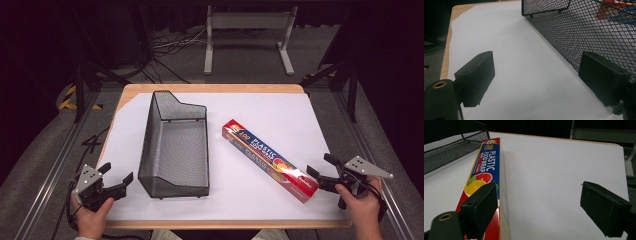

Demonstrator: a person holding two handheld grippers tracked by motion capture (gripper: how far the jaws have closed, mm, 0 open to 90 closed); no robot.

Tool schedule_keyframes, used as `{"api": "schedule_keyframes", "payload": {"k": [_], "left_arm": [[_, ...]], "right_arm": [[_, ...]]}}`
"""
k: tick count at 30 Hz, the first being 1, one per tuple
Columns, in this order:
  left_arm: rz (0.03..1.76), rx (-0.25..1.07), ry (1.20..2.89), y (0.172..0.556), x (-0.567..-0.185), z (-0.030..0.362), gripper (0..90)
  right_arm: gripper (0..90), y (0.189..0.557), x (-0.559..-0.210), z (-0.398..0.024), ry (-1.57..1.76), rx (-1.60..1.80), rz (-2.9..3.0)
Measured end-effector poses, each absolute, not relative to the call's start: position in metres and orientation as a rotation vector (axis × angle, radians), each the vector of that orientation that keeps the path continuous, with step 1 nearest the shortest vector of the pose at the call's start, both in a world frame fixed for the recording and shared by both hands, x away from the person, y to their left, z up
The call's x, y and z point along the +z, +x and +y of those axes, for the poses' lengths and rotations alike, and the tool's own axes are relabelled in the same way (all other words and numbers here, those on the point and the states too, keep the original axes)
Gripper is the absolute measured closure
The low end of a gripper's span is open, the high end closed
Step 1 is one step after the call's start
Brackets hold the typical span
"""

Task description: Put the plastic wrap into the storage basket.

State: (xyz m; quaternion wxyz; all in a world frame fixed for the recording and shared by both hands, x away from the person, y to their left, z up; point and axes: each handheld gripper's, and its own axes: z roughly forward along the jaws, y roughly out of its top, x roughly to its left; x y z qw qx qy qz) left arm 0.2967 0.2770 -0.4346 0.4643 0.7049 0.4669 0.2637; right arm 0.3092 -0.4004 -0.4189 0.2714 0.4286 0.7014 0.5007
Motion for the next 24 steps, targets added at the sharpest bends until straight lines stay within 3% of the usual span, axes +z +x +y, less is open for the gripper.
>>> {"api": "schedule_keyframes", "payload": {"k": [24], "left_arm": [[1.166,0.659,1.706,0.294,-0.431,0.279,14.3]], "right_arm": [[12.8,0.315,-0.401,-0.403,1.219,1.305,1.903]]}}
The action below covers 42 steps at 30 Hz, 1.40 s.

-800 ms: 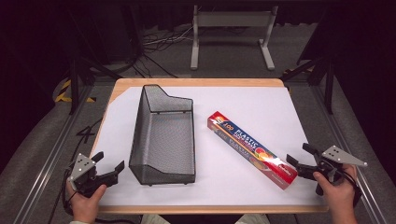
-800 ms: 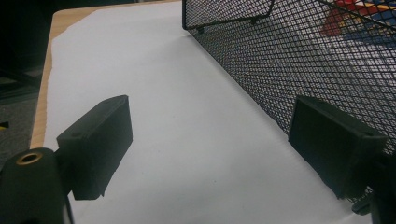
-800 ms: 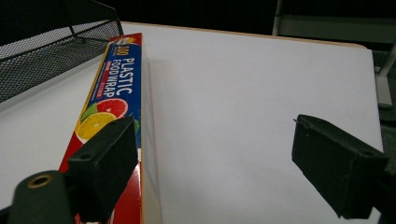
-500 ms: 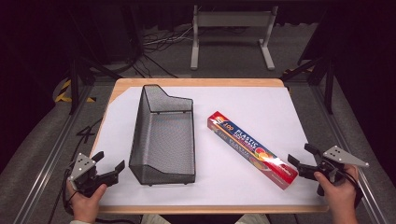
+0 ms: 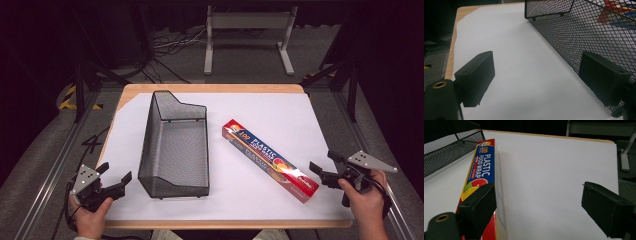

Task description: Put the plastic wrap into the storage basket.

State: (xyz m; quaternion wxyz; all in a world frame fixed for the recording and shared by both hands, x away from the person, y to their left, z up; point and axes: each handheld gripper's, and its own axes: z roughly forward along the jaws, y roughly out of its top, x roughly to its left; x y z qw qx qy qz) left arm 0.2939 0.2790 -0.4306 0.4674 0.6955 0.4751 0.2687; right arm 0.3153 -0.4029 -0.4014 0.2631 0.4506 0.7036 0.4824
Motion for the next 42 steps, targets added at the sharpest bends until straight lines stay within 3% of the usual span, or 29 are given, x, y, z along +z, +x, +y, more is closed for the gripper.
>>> {"api": "schedule_keyframes", "payload": {"k": [20,42], "left_arm": [[1.172,0.671,1.701,0.291,-0.430,0.280,14.3],[1.179,0.670,1.703,0.292,-0.431,0.280,14.3]], "right_arm": [[12.3,0.328,-0.370,-0.402,1.245,1.301,1.999],[10.8,0.346,-0.340,-0.342,1.183,1.251,2.218]]}}
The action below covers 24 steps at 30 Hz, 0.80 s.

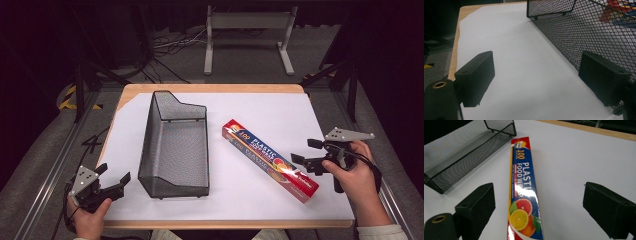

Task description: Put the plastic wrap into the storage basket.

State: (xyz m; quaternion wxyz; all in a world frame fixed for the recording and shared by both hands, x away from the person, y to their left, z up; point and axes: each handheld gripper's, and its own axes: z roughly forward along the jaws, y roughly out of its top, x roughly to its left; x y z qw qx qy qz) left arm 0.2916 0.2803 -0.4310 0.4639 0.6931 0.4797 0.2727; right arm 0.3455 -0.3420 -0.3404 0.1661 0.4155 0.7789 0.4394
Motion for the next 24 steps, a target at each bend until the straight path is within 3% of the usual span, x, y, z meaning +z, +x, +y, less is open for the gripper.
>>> {"api": "schedule_keyframes", "payload": {"k": [24], "left_arm": [[1.174,0.670,1.708,0.292,-0.432,0.281,14.3]], "right_arm": [[9.7,0.375,-0.352,-0.282,1.097,1.129,2.369]]}}
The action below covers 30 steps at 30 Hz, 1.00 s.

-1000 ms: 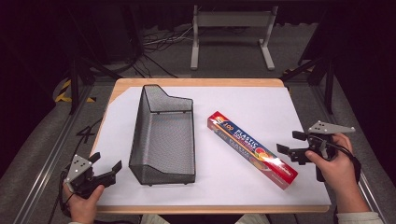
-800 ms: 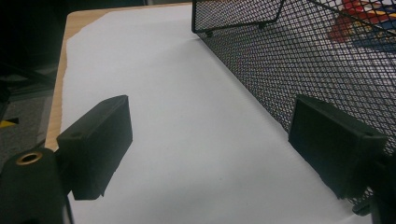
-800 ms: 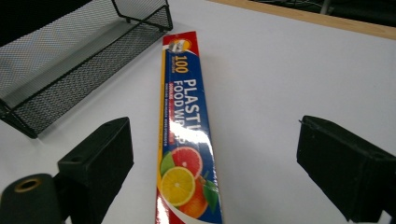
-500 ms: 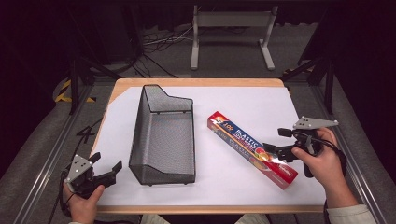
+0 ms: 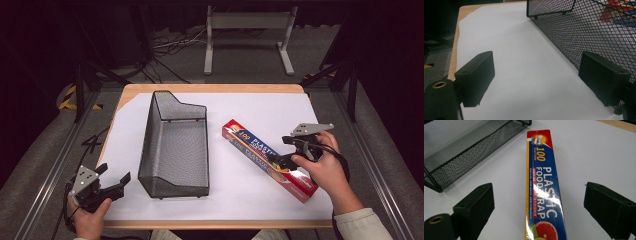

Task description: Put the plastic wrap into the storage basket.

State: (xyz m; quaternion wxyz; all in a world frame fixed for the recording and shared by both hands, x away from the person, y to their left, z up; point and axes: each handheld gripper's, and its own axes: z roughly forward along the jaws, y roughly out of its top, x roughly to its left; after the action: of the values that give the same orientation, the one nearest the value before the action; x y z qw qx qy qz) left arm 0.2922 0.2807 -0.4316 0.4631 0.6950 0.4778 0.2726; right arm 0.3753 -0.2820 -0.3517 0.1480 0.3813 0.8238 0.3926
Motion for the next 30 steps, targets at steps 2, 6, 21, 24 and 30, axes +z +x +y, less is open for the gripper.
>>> {"api": "schedule_keyframes", "payload": {"k": [2,6,21,24,30], "left_arm": [[1.175,0.671,1.708,0.292,-0.431,0.281,14.3],[1.173,0.669,1.712,0.292,-0.432,0.281,14.3],[1.173,0.670,1.717,0.293,-0.432,0.280,14.4],[1.173,0.671,1.717,0.293,-0.432,0.280,14.4],[1.173,0.669,1.719,0.293,-0.432,0.280,14.4]], "right_arm": [[9.7,0.378,-0.355,-0.279,1.100,1.111,2.384],[9.7,0.384,-0.363,-0.273,1.108,1.058,2.407],[9.3,0.397,-0.384,-0.263,1.145,0.863,2.498],[9.2,0.400,-0.388,-0.262,1.147,0.839,2.511],[9.1,0.404,-0.395,-0.262,1.163,0.810,2.535]]}}
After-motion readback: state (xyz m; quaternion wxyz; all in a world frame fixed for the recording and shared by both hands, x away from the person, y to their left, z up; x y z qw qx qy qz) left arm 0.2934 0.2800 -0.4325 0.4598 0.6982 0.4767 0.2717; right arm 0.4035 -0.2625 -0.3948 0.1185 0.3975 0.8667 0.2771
